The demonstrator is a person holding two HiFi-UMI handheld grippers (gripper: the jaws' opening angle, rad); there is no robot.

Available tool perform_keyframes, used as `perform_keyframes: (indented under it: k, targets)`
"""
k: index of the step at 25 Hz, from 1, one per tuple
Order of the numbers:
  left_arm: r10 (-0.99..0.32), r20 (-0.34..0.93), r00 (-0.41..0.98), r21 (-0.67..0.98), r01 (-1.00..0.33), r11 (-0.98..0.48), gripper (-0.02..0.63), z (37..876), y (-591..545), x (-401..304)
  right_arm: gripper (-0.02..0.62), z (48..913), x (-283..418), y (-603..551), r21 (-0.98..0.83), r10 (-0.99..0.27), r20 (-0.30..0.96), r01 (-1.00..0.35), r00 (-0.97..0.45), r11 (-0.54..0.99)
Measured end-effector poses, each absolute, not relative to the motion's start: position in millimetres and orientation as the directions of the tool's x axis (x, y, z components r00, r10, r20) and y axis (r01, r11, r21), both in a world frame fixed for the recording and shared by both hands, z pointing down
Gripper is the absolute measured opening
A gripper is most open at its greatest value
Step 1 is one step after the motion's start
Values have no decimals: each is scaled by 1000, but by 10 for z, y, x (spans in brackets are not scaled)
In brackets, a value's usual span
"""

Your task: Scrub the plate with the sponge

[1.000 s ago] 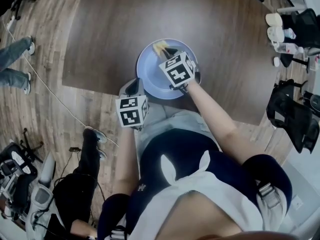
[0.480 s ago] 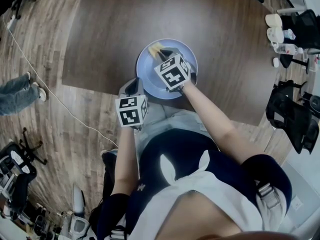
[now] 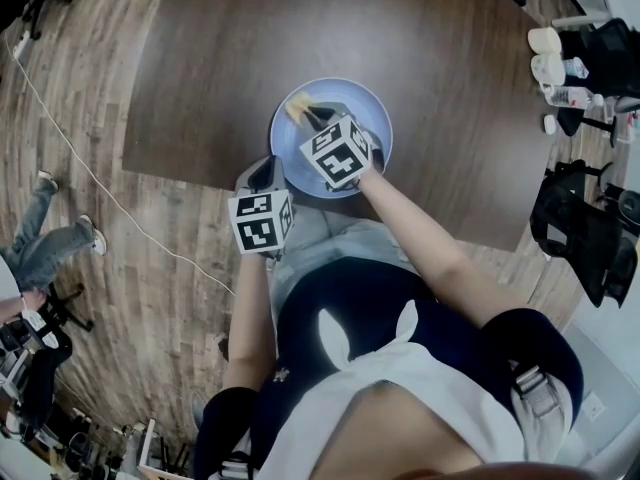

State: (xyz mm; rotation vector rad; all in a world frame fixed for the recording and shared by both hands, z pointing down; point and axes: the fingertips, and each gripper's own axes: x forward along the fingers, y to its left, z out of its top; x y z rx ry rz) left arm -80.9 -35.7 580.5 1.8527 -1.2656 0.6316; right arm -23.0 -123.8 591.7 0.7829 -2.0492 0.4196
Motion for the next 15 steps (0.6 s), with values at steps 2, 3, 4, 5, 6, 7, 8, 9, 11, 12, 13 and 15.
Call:
perform_keyframes:
  k: [2,3,4,5,6,7,8,9,11,12,13,15]
  targets:
    - [-534,757,377,328,-926,-190,6,5804,-360,-794,26,5916,-247,-1207,-7,-365,829,-659,-425,752]
    - [-534,757,378,328,-925,-189,6,5806,-358,-789,26,5917,-258,-1189,-8,-362,827,-653,-429,757]
    - [-534,756,378,329,-925,-188,6,5808,-355,-786,26,5920,-272,-1172,-9,-360,826,-648,-434,762]
    - [-534,756,378,330,-925,-188,6,5811,-352,-784,26,5922,-285,-1156,-11,-357,824,-643,-439,766]
    - [-534,756,378,330,-925,-188,6,5813,-351,-783,26,5925,-297,-1141,-13,-355,823,-639,-443,769]
    - [-534,756,378,330,-925,-188,6,5813,-350,-783,26,5924,-309,-1128,-14,-353,822,-636,-447,772]
    - [-534,757,378,330,-925,-188,6,5813,-351,-784,26,5921,-320,-1115,-16,-350,822,-632,-450,775]
    - [-533,757,378,330,-925,-188,6,5811,-351,-785,26,5918,-333,-1100,-18,-347,821,-628,-453,778]
    - [-533,757,377,330,-925,-187,6,5808,-351,-779,26,5916,-359,-1061,-23,-338,820,-617,-462,786]
    - [-533,757,377,329,-926,-187,6,5808,-349,-775,26,5918,-369,-1039,-27,-333,820,-612,-466,790]
    - [-533,758,376,329,-926,-186,6,5808,-347,-773,26,5919,-379,-1019,-31,-328,819,-608,-470,793]
    - [-534,757,376,329,-926,-186,6,5805,-342,-780,26,5918,-403,-980,-45,-318,819,-605,-478,795]
